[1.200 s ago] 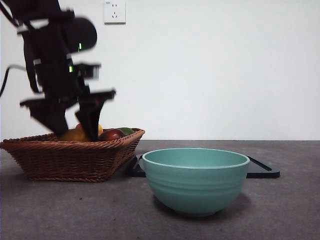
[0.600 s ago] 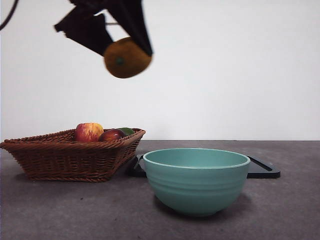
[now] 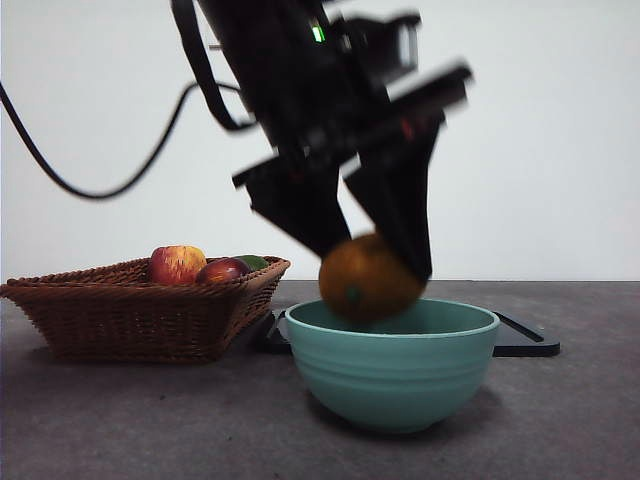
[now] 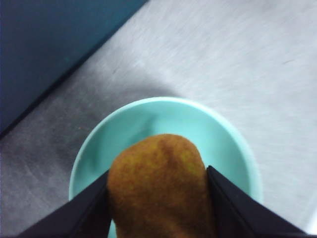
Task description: Pick up the wifruite, put it on the bowl, pick up the plate, put it on desk
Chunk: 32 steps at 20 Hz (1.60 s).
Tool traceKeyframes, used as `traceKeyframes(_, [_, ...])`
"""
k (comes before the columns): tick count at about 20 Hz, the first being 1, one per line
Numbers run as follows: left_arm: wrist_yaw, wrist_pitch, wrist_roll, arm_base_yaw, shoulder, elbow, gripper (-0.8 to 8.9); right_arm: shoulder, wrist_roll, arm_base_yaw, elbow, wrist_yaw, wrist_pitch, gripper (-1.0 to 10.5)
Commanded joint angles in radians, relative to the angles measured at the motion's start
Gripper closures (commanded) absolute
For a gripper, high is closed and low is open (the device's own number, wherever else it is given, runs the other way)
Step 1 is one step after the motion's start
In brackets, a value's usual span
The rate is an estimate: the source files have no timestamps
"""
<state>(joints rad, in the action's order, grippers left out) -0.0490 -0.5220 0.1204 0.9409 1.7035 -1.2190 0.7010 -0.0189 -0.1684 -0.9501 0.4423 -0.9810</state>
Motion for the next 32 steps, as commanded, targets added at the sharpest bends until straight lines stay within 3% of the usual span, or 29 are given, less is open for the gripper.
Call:
traceKeyframes(1, [0.008, 0.027, -0.008, 0.016, 0.065, -0.020, 6.63, 0.003, 0.008, -0.002, -0.017, 0.002, 0.006, 5.4])
traceKeyframes(7, [0.008, 0.038, -0.008, 0.021, 0.123, -0.020, 6.42, 0.003, 0.009, -0.002, -0.017, 0.002, -0.001, 5.4])
traceKeyframes(10, [0.008, 0.043, -0.006, 0.022, 0.122, -0.020, 4.77, 0.003, 0.009, -0.002, -0.017, 0.002, -0.001, 5.4])
traceKeyframes(18, [0.008, 0.038, -0.003, 0.022, 0.093, -0.020, 4.69, 0.003, 0.008, -0.002, -0.017, 0.002, -0.001, 5.4])
traceKeyframes(26, [0.008, 0.012, 0.001, -0.001, -0.159, -0.020, 4.69, 0.003, 0.008, -0.002, -0.017, 0.002, -0.001, 5.4])
traceKeyframes(32, [0.008, -0.093, 0.029, -0.093, -0.419, -0.020, 4.69, 0.004, 0.008, -0.002, -0.017, 0.002, 0.000, 5.4])
